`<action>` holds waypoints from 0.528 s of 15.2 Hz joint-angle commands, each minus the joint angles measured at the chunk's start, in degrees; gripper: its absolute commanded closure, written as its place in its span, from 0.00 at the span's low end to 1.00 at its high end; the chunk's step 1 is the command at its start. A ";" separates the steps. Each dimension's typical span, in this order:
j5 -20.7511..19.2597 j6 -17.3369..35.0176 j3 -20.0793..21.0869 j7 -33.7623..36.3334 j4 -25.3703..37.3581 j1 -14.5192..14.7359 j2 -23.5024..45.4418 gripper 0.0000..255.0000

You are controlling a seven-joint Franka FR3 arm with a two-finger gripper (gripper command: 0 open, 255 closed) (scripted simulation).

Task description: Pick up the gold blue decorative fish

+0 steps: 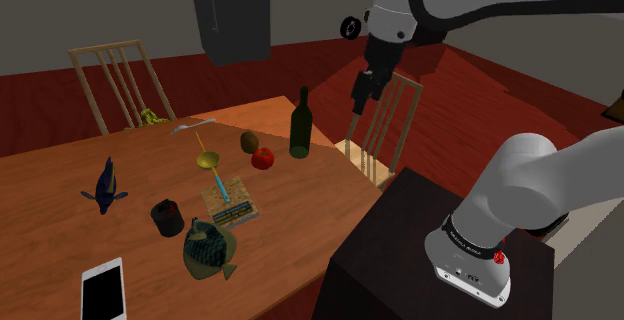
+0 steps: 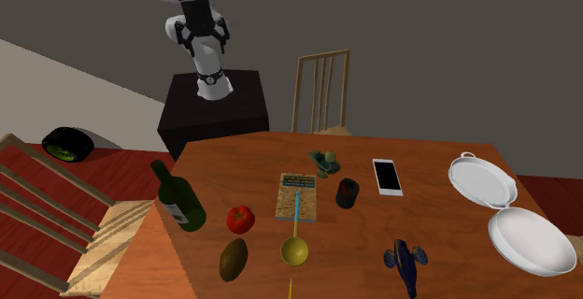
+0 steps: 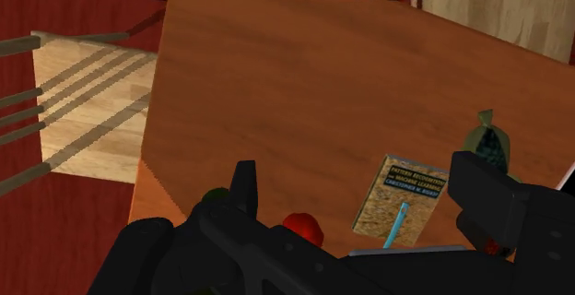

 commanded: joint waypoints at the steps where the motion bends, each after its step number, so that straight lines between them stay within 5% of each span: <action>1: 1.53 2.98 1.83 2.78 -0.87 0.43 2.32 0.00; 8: 5.86 12.79 8.51 12.55 -0.60 1.85 12.89 0.00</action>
